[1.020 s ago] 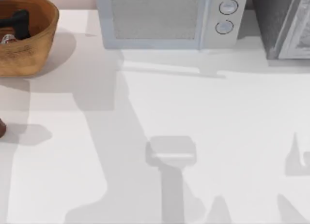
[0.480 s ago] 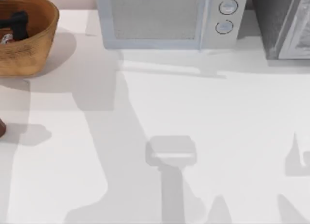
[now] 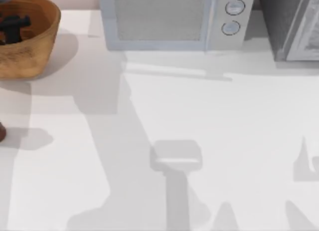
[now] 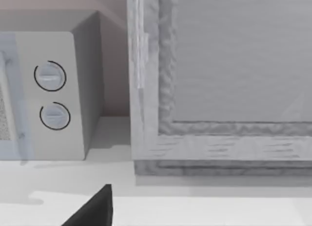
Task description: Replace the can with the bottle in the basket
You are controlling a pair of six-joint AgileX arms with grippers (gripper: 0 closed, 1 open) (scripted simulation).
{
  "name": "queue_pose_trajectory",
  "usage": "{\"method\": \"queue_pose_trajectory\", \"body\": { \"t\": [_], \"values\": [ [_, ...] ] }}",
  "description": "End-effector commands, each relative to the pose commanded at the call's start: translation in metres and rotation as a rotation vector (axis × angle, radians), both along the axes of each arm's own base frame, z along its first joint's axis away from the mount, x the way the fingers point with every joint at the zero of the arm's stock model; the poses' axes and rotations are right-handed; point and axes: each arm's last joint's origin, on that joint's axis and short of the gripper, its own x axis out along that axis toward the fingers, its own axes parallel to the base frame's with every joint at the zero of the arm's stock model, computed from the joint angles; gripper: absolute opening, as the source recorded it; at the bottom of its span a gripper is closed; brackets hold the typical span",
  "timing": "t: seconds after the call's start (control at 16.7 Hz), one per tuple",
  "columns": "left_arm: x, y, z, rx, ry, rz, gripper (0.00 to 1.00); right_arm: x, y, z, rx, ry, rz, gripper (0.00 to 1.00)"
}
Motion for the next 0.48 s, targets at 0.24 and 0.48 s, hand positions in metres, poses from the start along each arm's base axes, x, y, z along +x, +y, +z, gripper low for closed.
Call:
{"method": "queue_pose_trajectory", "body": {
  "t": [0.24,0.48],
  "values": [
    [0.0,0.0,0.0,0.0,0.0,0.0,0.0,0.0,0.0,0.0,0.0,0.0,0.0,1.0],
    [0.0,0.0,0.0,0.0,0.0,0.0,0.0,0.0,0.0,0.0,0.0,0.0,0.0,1.0]
  ]
}}
